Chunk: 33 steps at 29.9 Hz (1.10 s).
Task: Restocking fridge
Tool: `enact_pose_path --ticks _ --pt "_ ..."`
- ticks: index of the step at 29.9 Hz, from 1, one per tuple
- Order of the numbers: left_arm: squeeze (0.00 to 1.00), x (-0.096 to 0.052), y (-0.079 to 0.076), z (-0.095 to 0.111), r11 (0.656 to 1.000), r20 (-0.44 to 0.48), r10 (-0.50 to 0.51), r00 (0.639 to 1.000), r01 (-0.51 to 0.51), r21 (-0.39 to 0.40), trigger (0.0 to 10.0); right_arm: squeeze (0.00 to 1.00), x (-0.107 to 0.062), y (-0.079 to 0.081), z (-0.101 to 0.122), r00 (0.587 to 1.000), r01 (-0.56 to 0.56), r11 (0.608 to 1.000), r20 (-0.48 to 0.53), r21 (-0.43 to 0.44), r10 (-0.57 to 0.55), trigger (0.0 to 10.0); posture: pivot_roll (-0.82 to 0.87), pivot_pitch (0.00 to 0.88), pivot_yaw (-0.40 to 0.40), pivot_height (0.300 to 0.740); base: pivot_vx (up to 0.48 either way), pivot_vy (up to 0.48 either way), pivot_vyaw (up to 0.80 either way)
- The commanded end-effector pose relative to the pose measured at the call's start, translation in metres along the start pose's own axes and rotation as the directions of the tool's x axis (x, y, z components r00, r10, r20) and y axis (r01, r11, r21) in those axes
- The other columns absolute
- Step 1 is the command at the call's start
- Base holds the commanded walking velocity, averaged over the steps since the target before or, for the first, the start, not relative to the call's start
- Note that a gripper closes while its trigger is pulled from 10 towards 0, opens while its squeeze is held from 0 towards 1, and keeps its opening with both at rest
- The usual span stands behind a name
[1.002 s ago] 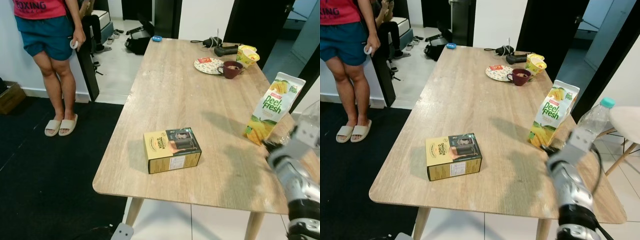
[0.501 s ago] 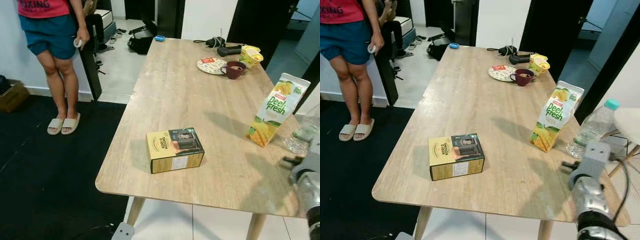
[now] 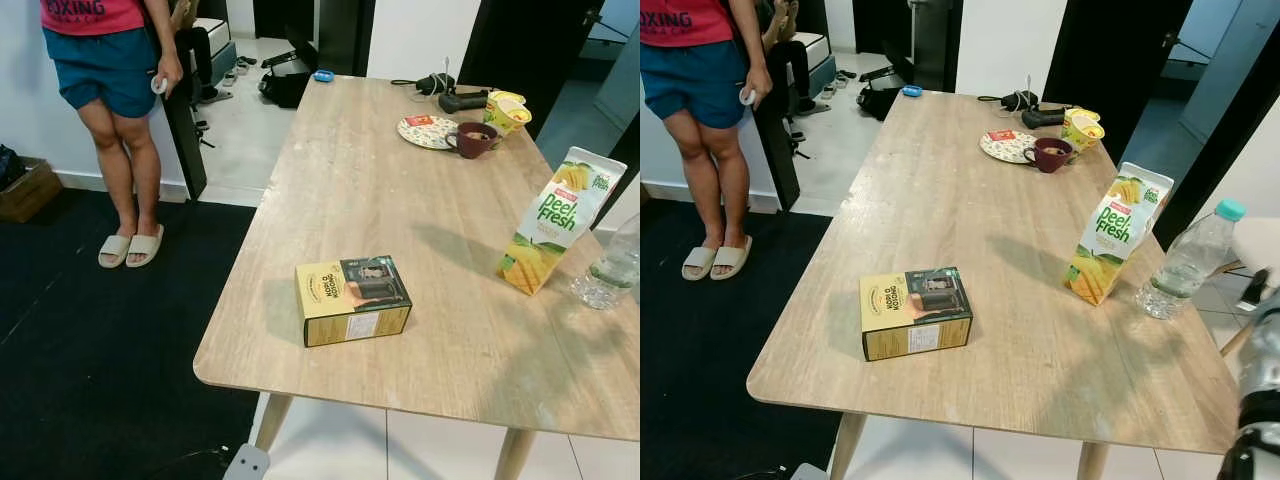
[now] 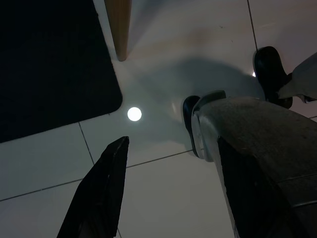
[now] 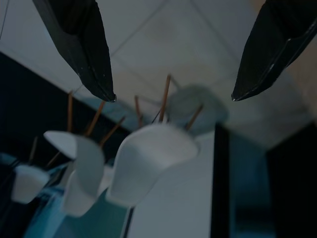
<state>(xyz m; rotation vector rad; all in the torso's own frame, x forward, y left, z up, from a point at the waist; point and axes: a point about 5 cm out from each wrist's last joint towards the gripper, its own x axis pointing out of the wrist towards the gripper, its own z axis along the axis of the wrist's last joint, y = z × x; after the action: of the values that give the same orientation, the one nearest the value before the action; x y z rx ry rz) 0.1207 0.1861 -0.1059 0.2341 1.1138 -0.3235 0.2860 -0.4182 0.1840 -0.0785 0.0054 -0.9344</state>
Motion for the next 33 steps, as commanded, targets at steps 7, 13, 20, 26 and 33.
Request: enact_pose_path --ticks 7,13,20,26,33 --pt "0.0 0.0 -0.016 -0.015 0.998 -0.059 -0.065 0.996 0.065 -0.007 10.0 1.0 0.008 0.006 0.063 0.983 -0.103 0.893 0.18 0.438 0.025 10.0 0.04 0.0 -0.1 0.74 0.0 0.0 0.0" --pt "0.0 0.0 -0.015 -0.014 0.998 -0.057 -0.064 0.996 0.064 -0.007 10.0 0.0 -0.01 0.054 0.114 0.808 -0.589 0.49 0.455 0.643 0.374 10.0 0.04 0.0 -0.097 0.74 0.0 0.0 0.0" --pt "0.0 0.0 -0.015 -0.014 0.998 -0.057 -0.066 0.996 0.065 -0.007 10.0 0.0 -0.051 0.089 0.14 0.521 -0.835 0.182 0.644 0.518 0.56 10.0 0.04 0.0 -0.099 0.74 0.0 0.0 0.0" --pt "0.0 0.0 -0.016 -0.015 0.998 -0.059 -0.069 0.996 0.069 -0.008 10.0 0.0 -0.103 0.126 0.147 0.236 -0.959 0.06 0.663 0.277 0.71 10.0 0.04 0.0 -0.094 0.74 0.0 0.0 0.0" --pt "0.0 0.0 -0.015 -0.014 0.998 -0.059 -0.067 0.996 0.066 -0.006 10.0 0.0 -0.092 0.145 0.124 0.337 -0.94 0.324 0.457 0.11 0.823 10.0 0.04 0.0 -0.101 0.74 0.0 0.0 0.0"
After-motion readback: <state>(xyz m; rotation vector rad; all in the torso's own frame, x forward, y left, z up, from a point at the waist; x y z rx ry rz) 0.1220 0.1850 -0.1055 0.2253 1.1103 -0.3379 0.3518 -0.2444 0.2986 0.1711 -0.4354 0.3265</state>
